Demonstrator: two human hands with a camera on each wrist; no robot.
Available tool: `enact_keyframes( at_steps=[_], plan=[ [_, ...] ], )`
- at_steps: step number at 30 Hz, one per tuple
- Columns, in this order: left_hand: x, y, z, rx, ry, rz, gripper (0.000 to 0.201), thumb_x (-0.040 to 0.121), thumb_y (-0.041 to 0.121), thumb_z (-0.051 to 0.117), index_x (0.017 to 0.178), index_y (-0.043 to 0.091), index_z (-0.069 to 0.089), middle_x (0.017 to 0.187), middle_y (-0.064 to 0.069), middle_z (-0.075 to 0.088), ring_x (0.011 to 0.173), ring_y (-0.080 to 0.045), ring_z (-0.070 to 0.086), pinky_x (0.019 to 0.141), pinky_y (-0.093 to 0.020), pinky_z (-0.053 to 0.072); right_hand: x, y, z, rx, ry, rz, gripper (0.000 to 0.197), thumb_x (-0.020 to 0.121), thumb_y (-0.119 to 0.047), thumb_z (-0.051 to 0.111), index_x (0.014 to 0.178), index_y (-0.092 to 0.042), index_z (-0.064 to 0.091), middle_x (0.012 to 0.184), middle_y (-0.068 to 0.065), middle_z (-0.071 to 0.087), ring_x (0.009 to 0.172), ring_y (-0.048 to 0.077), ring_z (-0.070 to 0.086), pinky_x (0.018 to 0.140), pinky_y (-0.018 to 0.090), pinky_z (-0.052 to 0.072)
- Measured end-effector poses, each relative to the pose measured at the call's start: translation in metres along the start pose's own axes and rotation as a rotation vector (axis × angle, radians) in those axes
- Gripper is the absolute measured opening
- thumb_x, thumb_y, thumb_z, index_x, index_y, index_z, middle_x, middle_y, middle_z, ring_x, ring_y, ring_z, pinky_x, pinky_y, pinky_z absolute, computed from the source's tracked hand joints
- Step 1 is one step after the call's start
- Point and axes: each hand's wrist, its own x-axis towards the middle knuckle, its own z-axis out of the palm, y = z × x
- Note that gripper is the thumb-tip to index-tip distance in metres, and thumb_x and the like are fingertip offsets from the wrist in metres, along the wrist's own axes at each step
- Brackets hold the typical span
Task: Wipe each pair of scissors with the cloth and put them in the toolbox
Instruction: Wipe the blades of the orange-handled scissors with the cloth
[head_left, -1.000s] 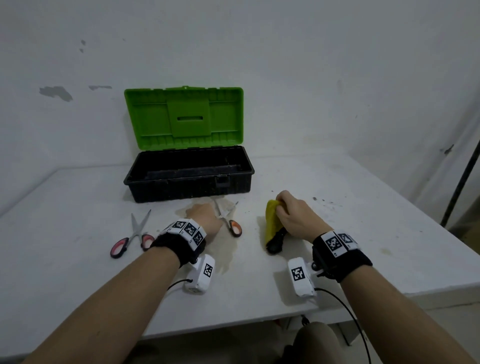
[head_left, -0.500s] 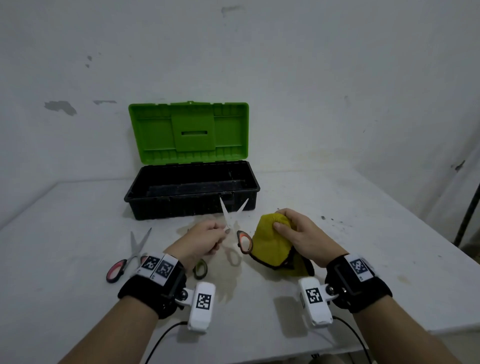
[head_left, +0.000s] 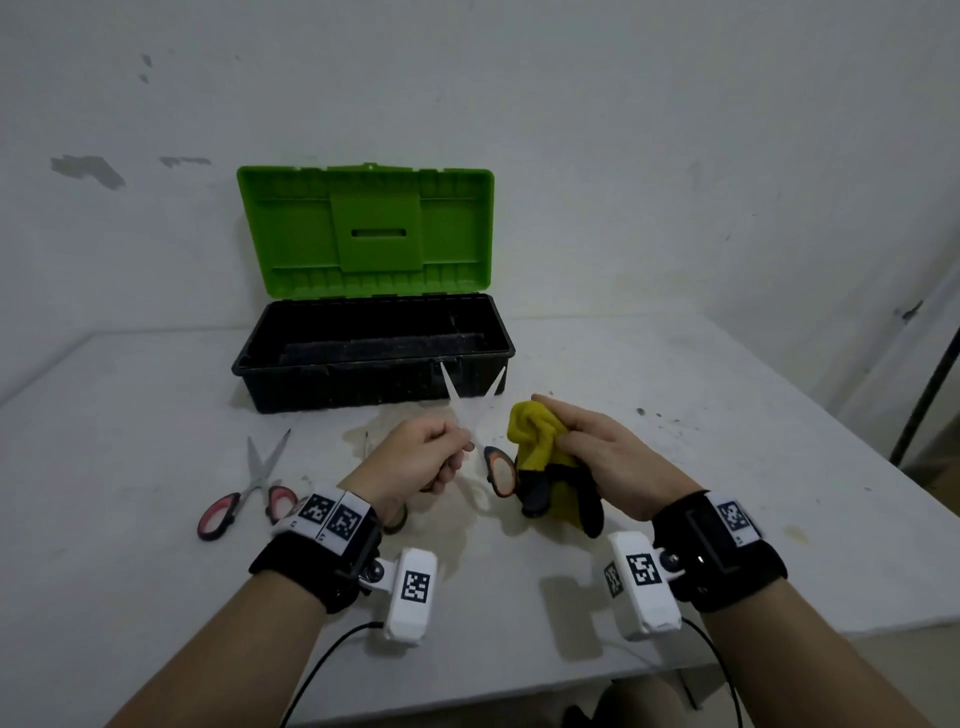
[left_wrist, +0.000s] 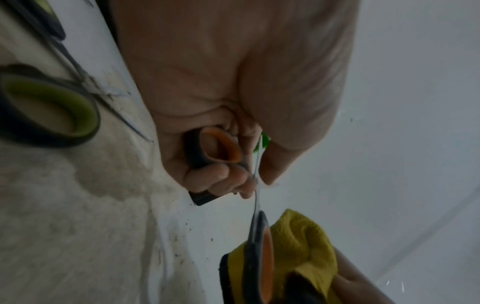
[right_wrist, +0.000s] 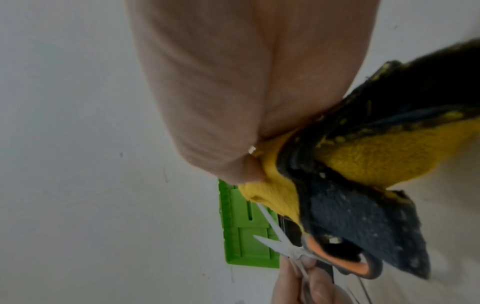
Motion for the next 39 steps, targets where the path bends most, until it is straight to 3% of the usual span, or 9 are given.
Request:
enact_keyframes(
  at_steps=[2,6,13,16,22,26,30,35,39],
  plan=[
    [0.0,-0.002,0.001,0.021,0.014,0.018,0.022,0.101,0.018,0.056,0.086,0.006,0.066,0.061,0.001,0.056,0.051,-0.009,0.048,0.049,-0.021,0.041,0.0,0.002,0.0,-0.036,0.006,-0.051,0.046,0.1,-0.006,0.05,0.144,-0.017,0.044,0.131,-0.005,0.062,0.118,0.006,0.059,0.098,0.019,0.046],
    [-0.001,-0.005,0.001,0.069,0.02,0.074,0.022,0.1,0.018,0.058,0.085,0.004,0.065,0.06,-0.001,0.053,0.048,-0.009,0.045,0.047,-0.02,0.038,-0.002,-0.001,0.007,-0.036,0.076,-0.141,0.025,0.095,-0.01,0.06,0.119,-0.015,0.067,0.109,0.003,0.074,0.104,0.02,0.069,0.09,0.028,0.054],
    [-0.001,-0.006,-0.002,0.244,0.02,0.19,0.023,0.098,0.024,0.06,0.082,0.008,0.065,0.056,0.01,0.056,0.047,-0.002,0.048,0.05,-0.015,0.04,0.001,0.0,0.013,-0.132,0.185,-0.253,0.016,0.102,-0.019,0.049,0.11,-0.019,0.063,0.099,0.005,0.068,0.092,0.021,0.066,0.085,0.033,0.055],
    [-0.002,-0.004,-0.003,0.288,0.023,0.215,0.022,0.098,0.025,0.062,0.079,0.015,0.066,0.054,0.011,0.056,0.046,0.002,0.048,0.05,-0.012,0.039,0.002,-0.002,0.013,-0.311,0.223,-0.29,0.016,0.101,-0.023,0.049,0.111,-0.025,0.061,0.099,0.0,0.065,0.093,0.016,0.061,0.085,0.029,0.051],
    [-0.002,-0.005,-0.002,0.288,0.024,0.197,0.021,0.097,0.026,0.062,0.087,0.01,0.07,0.057,0.008,0.058,0.045,0.0,0.049,0.049,-0.017,0.04,0.002,-0.006,0.022,-0.542,0.269,-0.295,0.028,0.098,-0.019,0.046,0.122,-0.024,0.059,0.102,-0.005,0.049,0.093,-0.002,0.051,0.081,0.006,0.037],
    [-0.003,-0.004,0.002,0.201,0.015,0.163,0.02,0.097,0.024,0.063,0.082,0.012,0.067,0.055,0.008,0.056,0.044,-0.003,0.047,0.046,-0.018,0.038,0.003,-0.002,0.027,-0.688,0.26,-0.383,0.038,0.093,-0.022,0.061,0.13,-0.021,0.054,0.104,-0.006,0.053,0.09,0.002,0.052,0.079,0.013,0.038],
    [-0.003,-0.005,0.006,0.154,-0.014,0.165,0.021,0.096,0.022,0.063,0.078,0.012,0.063,0.054,0.007,0.055,0.045,-0.007,0.046,0.046,-0.022,0.036,0.008,0.005,0.035,-0.802,0.188,-0.501,0.031,0.09,-0.023,0.068,0.121,-0.02,0.067,0.107,-0.003,0.05,0.088,0.005,0.049,0.081,0.007,0.037],
    [-0.003,-0.006,0.007,0.187,-0.041,0.215,0.024,0.097,0.022,0.063,0.075,0.013,0.059,0.054,0.006,0.054,0.045,-0.006,0.045,0.048,-0.022,0.037,0.011,0.008,0.042,-0.824,0.204,-0.57,0.024,0.095,-0.028,0.062,0.115,-0.019,0.071,0.099,0.002,0.058,0.082,0.017,0.06,0.074,0.032,0.053],
    [-0.005,-0.006,0.007,0.242,-0.032,0.25,0.027,0.096,0.03,0.064,0.075,0.014,0.059,0.054,0.004,0.054,0.048,-0.009,0.046,0.05,-0.025,0.039,0.01,0.006,0.046,-0.914,0.224,-0.602,0.023,0.095,-0.027,0.061,0.112,-0.016,0.071,0.095,0.005,0.058,0.076,0.022,0.061,0.066,0.037,0.054]
  ],
)
